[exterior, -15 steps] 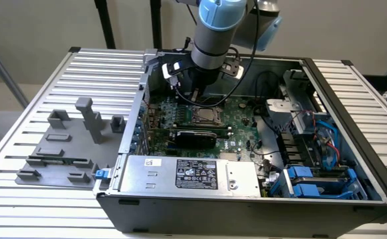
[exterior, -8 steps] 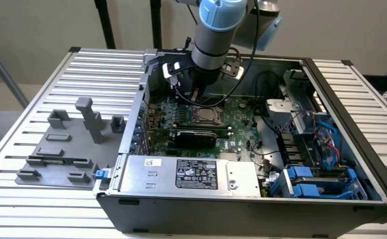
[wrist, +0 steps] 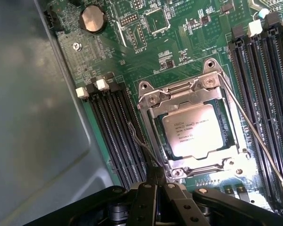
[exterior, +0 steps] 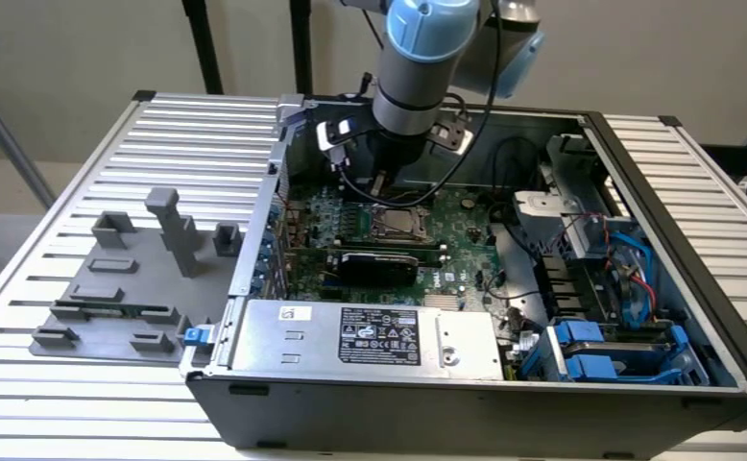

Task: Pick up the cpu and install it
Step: 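Install the first cpu locking lever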

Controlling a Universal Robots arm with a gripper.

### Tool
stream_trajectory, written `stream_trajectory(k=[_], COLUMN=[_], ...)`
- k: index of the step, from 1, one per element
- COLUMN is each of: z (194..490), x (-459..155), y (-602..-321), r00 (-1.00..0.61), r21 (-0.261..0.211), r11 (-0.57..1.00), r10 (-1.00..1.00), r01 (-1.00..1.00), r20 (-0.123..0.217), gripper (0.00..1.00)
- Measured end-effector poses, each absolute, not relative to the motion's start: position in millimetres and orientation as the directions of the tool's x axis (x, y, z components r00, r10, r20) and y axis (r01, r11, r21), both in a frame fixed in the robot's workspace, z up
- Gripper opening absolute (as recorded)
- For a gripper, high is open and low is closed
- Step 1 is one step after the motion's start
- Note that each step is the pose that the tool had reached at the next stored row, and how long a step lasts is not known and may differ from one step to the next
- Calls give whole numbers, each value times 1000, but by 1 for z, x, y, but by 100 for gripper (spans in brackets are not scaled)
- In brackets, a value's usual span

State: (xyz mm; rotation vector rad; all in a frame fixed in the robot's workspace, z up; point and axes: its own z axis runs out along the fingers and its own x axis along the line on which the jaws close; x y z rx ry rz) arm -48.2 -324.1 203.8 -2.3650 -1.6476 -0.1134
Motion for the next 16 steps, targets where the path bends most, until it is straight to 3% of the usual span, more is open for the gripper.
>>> stream_trajectory(k=[16], z=[201], x=[-35], y=[-324], r00=[396], r21=[-165], r11=[-367], r10=[894], r01=[915], r20=[209], gripper=[11])
